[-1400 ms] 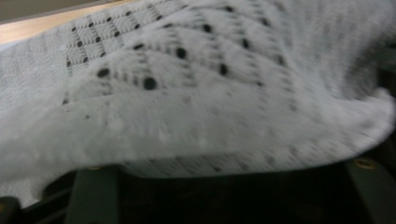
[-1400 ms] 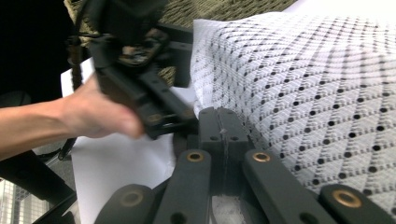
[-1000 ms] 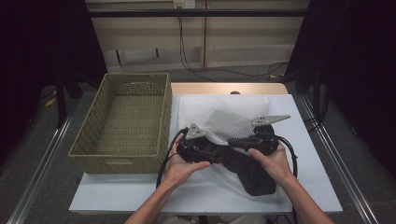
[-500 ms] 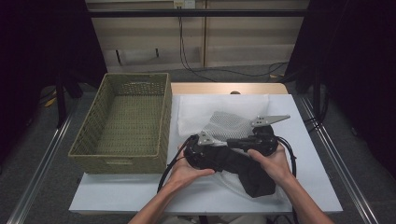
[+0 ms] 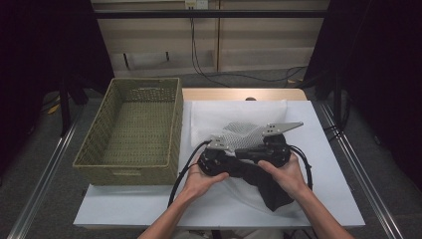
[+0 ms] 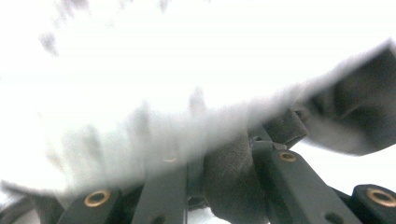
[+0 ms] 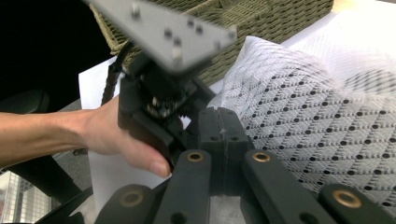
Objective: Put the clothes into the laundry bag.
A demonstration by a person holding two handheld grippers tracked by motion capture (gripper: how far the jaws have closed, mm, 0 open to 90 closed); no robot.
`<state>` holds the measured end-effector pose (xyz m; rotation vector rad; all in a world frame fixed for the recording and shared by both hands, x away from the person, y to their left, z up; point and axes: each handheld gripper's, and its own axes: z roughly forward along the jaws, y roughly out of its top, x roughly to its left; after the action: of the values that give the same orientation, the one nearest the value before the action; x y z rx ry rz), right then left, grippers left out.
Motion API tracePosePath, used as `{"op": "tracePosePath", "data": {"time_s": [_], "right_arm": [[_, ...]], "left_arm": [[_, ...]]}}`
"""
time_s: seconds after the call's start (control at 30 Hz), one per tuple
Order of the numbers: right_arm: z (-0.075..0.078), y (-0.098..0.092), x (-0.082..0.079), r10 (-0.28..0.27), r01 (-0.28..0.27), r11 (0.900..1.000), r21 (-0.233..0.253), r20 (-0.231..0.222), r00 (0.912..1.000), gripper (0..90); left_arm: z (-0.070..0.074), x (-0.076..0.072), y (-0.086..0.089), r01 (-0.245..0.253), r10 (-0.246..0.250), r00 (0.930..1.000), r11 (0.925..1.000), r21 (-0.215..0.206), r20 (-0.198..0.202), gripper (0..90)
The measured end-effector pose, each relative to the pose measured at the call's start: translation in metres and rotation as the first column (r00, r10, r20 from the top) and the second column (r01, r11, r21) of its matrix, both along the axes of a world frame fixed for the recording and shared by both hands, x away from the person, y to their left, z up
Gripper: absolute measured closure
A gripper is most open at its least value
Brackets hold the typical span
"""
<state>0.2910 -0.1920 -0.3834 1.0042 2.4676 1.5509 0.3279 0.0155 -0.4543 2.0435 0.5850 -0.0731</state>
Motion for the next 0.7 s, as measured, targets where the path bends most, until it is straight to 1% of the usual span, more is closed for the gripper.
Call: {"op": "tracePosePath", "data": {"time_s": [0.07, 0.1, 0.13, 0.17, 0.23, 0.27, 0.33, 0.37, 0.4, 0.43, 0.47, 0.5, 0.53, 0.57, 0.6, 0.63, 0.67, 0.7], "right_arm": [[0.000, 0.000, -0.001, 0.005, -0.005, 1.000, 0.006, -0.004, 1.0000, 90.0], [0.000, -0.001, -0.001, 0.008, -0.008, 1.000, 0.013, -0.006, 1.0000, 90.0], [0.001, -0.001, -0.001, 0.010, -0.010, 1.000, 0.022, -0.008, 0.9999, 90.0], [0.002, 0.000, -0.001, 0.010, -0.010, 1.000, 0.027, -0.008, 0.9999, 90.0], [0.004, 0.001, -0.003, 0.027, -0.027, 0.999, 0.040, -0.010, 0.9996, 90.0], [0.005, 0.003, -0.005, 0.037, -0.037, 0.998, 0.052, -0.009, 0.9993, 90.0], [0.009, 0.004, -0.007, 0.041, -0.041, 0.997, 0.058, -0.002, 0.9992, 90.0], [0.011, 0.004, -0.008, 0.043, -0.043, 0.997, 0.064, 0.006, 0.9991, 90.0], [0.013, 0.003, -0.010, 0.045, -0.046, 0.996, 0.075, 0.009, 0.9989, 90.0], [0.015, 0.001, -0.011, 0.045, -0.046, 0.996, 0.076, 0.013, 0.9989, 90.0], [0.016, 0.000, -0.012, 0.045, -0.047, 0.996, 0.078, 0.016, 0.9988, 90.0], [0.016, -0.002, -0.012, 0.043, -0.044, 0.996, 0.084, 0.012, 0.9990, 90.0], [0.015, -0.002, -0.012, 0.042, -0.042, 0.996, 0.079, 0.010, 0.9991, 90.0], [0.015, -0.002, -0.011, 0.043, -0.044, 0.996, 0.078, 0.008, 0.9990, 90.0], [0.013, -0.003, -0.011, 0.042, -0.043, 0.996, 0.078, 0.002, 0.9991, 90.0], [0.011, -0.003, -0.010, 0.044, -0.044, 0.997, 0.069, 0.000, 0.9990, 90.0], [0.009, -0.004, -0.009, 0.041, -0.040, 0.997, 0.058, -0.004, 0.9992, 90.0], [0.006, -0.004, -0.008, 0.035, -0.035, 0.998, 0.047, -0.014, 0.9993, 90.0]], "left_arm": [[0.001, 0.002, 0.001, -0.025, 0.025, 0.9996, 0.9984, -0.050, -0.016, 75.5], [0.002, 0.003, 0.001, -0.038, 0.038, 0.9992, 0.9969, -0.069, -0.011, 75.6], [0.003, 0.003, 0.000, -0.061, 0.061, 0.9981, 0.9939, -0.092, -0.001, 75.8], [0.003, 0.004, -0.001, -0.080, 0.080, 0.9968, 0.9893, -0.122, -0.003, 76.0], [0.008, 0.006, -0.005, -0.121, 0.127, 0.9912, 0.9839, -0.132, 0.038, 76.4], [0.010, 0.008, -0.006, -0.135, 0.143, 0.9887, 0.9812, -0.138, 0.045, 76.5], [0.014, 0.014, -0.007, -0.175, 0.186, 0.9815, 0.9696, -0.171, 0.047, 76.6], [0.016, 0.017, -0.006, -0.194, 0.206, 0.9768, 0.9670, -0.165, 0.060, 76.7], [0.017, 0.020, -0.005, -0.211, 0.225, 0.9708, 0.9650, -0.156, 0.082, 76.7], [0.019, 0.023, -0.003, -0.227, 0.242, 0.9659, 0.9615, -0.155, 0.091, 76.8], [0.019, 0.027, -0.001, -0.238, 0.254, 0.9638, 0.9562, -0.171, 0.080, 76.8], [0.020, 0.029, 0.000, -0.258, 0.278, 0.9562, 0.9488, -0.182, 0.093, 76.8], [0.020, 0.030, 0.000, -0.269, 0.288, 0.9529, 0.9474, -0.174, 0.096, 76.8], [0.019, 0.032, 0.001, -0.273, 0.291, 0.9527, 0.9459, -0.175, 0.087, 76.8], [0.017, 0.032, 0.000, -0.283, 0.301, 0.9464, 0.9468, -0.153, 0.116, 76.8], [0.015, 0.033, -0.001, -0.281, 0.297, 0.9464, 0.9506, -0.131, 0.126, 76.8], [0.012, 0.033, -0.001, -0.299, 0.311, 0.9404, 0.9485, -0.105, 0.137, 76.7], [0.010, 0.035, -0.001, -0.298, 0.310, 0.9398, 0.9498, -0.094, 0.145, 76.7]]}}
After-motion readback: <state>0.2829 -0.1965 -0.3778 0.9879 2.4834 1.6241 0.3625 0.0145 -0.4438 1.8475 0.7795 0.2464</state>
